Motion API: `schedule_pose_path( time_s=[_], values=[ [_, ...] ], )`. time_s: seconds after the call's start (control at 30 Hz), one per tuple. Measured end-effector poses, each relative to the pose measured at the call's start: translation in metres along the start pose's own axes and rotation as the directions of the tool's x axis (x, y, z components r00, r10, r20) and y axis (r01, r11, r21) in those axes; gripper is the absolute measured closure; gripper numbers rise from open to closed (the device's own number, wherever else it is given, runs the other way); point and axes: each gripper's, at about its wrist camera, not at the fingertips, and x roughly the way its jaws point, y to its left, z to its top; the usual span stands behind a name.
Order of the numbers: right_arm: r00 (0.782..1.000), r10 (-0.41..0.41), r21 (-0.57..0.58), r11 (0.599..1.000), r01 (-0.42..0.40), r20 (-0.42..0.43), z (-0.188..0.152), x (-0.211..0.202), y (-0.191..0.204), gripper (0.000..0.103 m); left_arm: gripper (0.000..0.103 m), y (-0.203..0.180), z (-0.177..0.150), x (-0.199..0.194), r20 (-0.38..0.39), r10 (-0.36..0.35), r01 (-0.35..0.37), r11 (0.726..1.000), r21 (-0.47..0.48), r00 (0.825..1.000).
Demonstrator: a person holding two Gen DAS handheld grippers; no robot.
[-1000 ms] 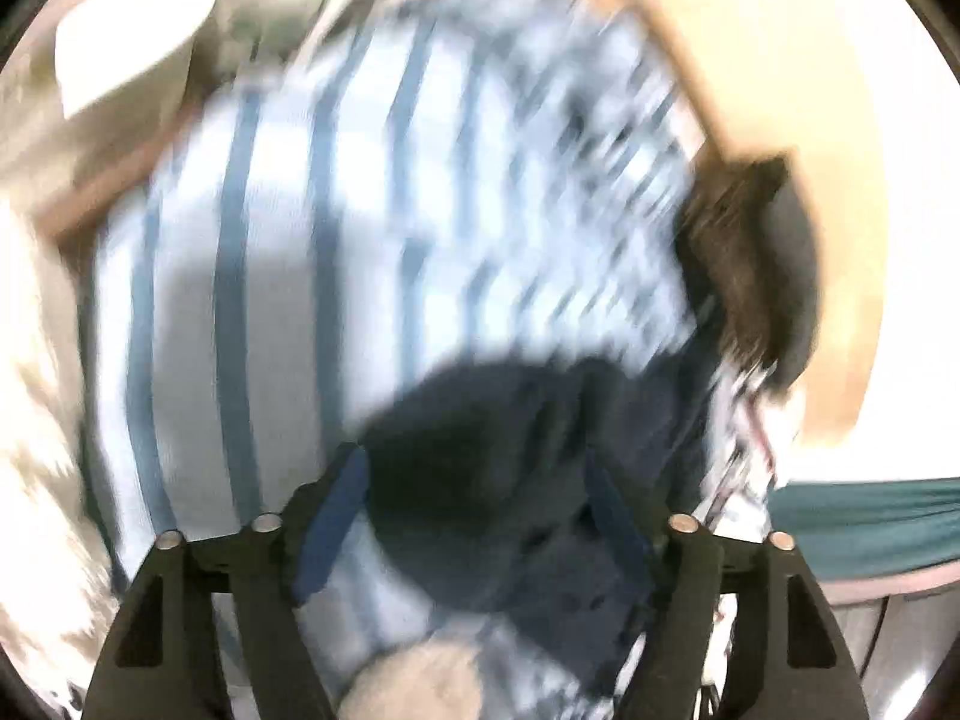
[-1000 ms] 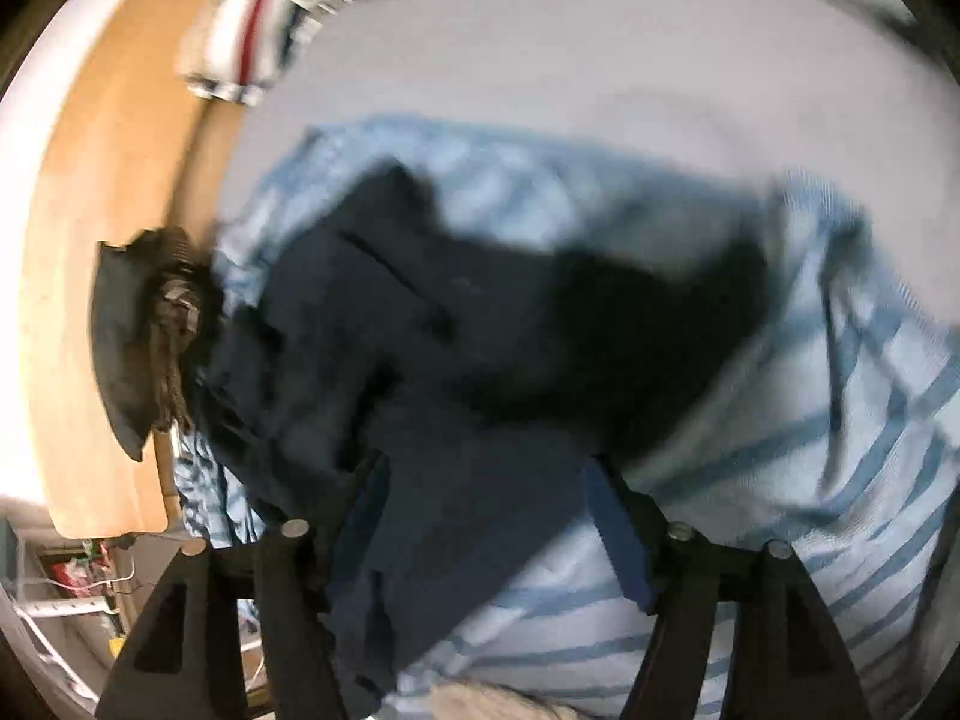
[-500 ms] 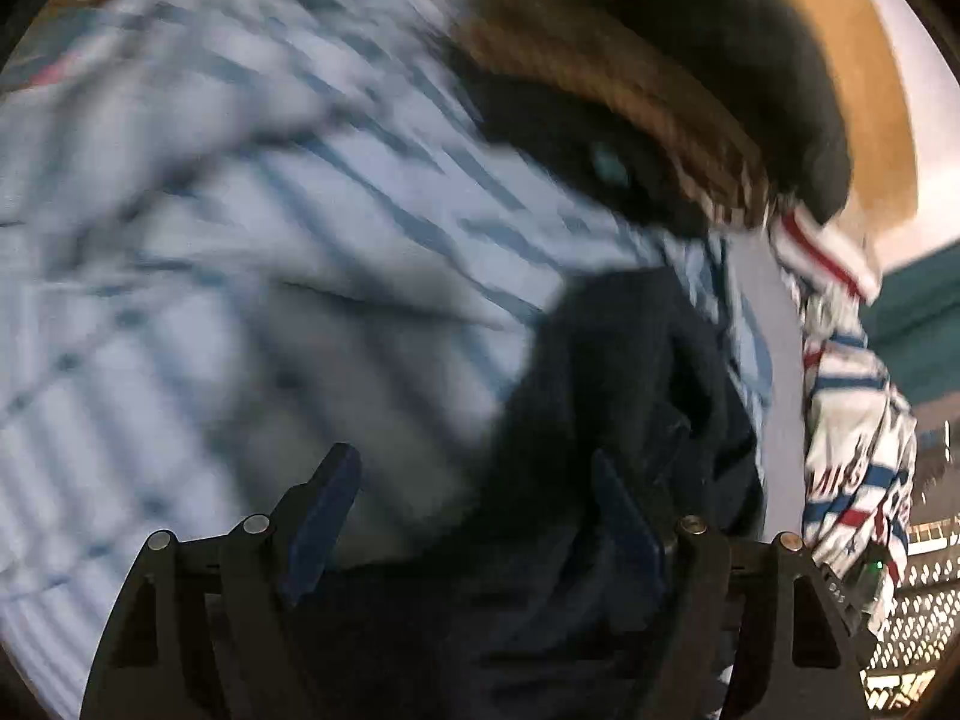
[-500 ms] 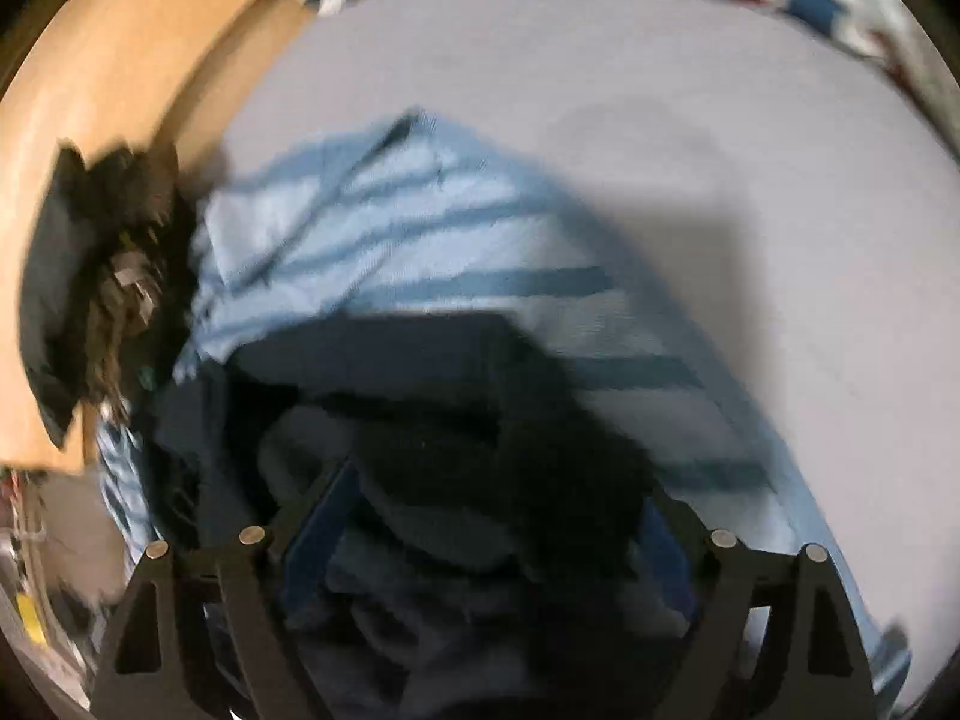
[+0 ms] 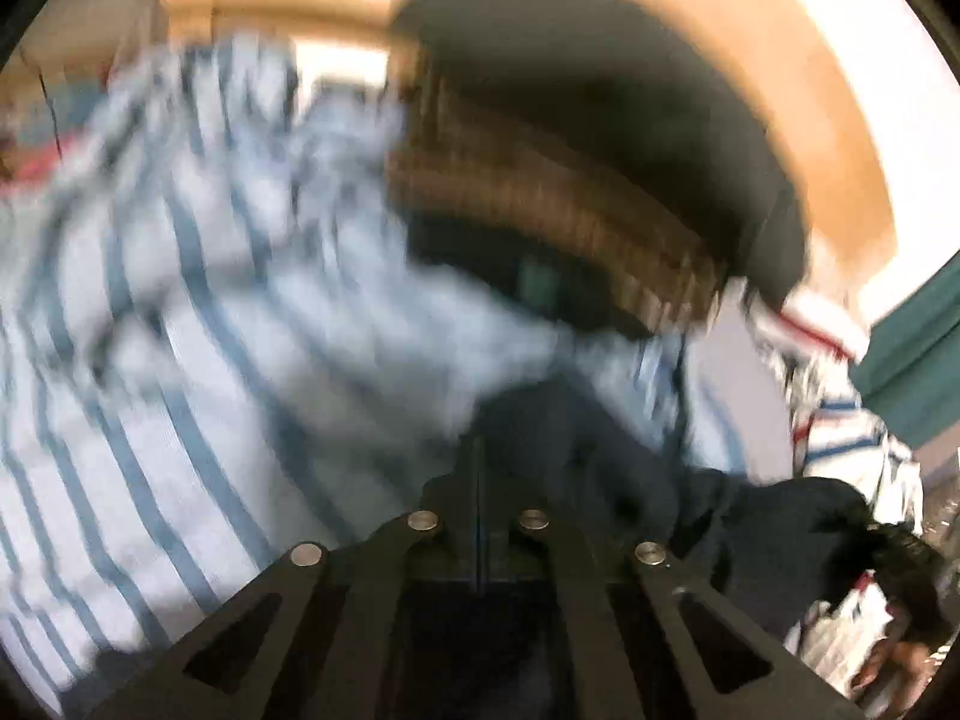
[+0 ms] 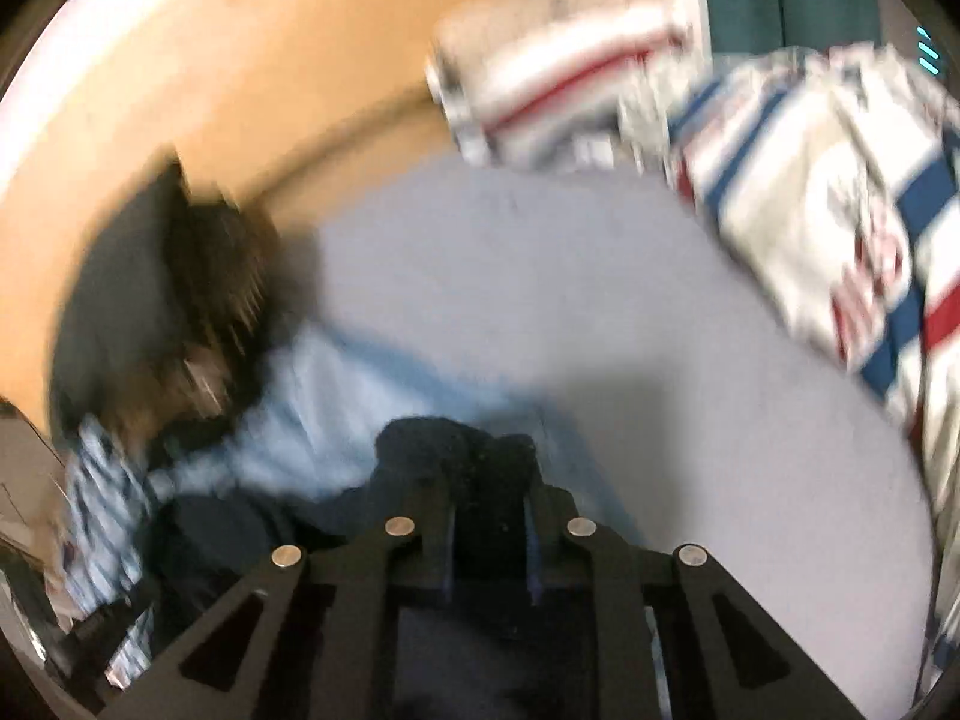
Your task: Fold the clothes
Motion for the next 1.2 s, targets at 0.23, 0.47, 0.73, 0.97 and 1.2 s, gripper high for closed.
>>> schedule_pose_path(
  time_s=[0.23,0.47,0.73,0.97,1.2],
  values=[
    [0.976,-0.144,0.091,0.987,0.130,0.163,0.059,-0.034,-0.001,0.048,0.102,-0.013,0.045,-0.043,0.087,0.017,-0.015,1.000,-0.019,0.996],
    [0.982,0.088,0.216,0.975,-0.051,-0.167,-0.053,-0.009,-0.056,0.019,0.030,0.032,-0.013,0.018,-0.360,-0.050,0.013,0.994,-0.105,0.932],
    [0.932,0.011,0.253,0.963,0.087,-0.362,-0.227,-0.025,-0.099,0.021,0.029,0.071,-0.069,-0.026,-0.384,0.099,-0.116,0.993,-0.022,0.918],
    [0.953,0.092,0.457,0.888,0.053,-0.289,-0.275,-0.086,-0.131,0.019,0.029,0.138,-0.093,-0.089,-0.364,0.134,-0.211,0.961,-0.180,0.922],
    [0.950,0.243,0.644,0.763,-0.061,-0.198,-0.290,-0.059,-0.143,0.037,0.028,0.200,-0.128,-0.116,-0.347,0.126,-0.254,0.899,-0.356,0.930]
  ],
)
